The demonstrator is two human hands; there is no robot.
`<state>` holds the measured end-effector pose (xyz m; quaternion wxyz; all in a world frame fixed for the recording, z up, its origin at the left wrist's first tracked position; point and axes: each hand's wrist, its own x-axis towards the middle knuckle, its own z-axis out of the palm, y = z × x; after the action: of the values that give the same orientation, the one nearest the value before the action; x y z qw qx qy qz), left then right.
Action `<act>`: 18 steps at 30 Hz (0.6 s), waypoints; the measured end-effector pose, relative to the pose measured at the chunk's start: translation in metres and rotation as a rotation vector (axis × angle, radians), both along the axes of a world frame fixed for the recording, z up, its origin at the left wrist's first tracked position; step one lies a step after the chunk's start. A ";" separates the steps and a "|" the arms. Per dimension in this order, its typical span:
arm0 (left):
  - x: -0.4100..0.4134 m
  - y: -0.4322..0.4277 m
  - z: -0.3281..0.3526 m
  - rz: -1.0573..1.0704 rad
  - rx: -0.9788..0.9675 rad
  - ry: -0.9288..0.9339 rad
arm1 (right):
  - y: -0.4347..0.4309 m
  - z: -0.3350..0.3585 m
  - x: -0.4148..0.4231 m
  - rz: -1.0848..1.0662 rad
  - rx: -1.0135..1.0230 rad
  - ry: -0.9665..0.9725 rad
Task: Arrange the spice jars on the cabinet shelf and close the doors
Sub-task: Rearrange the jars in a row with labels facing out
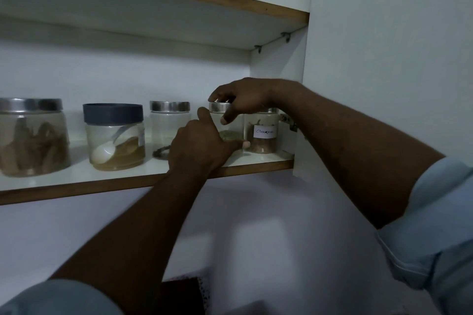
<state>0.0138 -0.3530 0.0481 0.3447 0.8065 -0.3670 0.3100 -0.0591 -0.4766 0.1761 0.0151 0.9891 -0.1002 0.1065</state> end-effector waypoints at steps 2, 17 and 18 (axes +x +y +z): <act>0.000 0.000 0.000 -0.001 -0.005 0.029 | 0.000 -0.004 0.003 -0.002 -0.040 -0.070; 0.006 -0.003 0.000 0.003 0.023 0.088 | 0.004 -0.005 0.001 -0.074 -0.127 -0.160; 0.006 -0.003 0.000 0.002 0.027 0.096 | 0.004 -0.006 0.001 -0.065 -0.125 -0.148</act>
<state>0.0197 -0.3557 0.0479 0.3507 0.8254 -0.3535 0.2662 -0.0577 -0.4727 0.1703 0.0727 0.9719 -0.1265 0.1847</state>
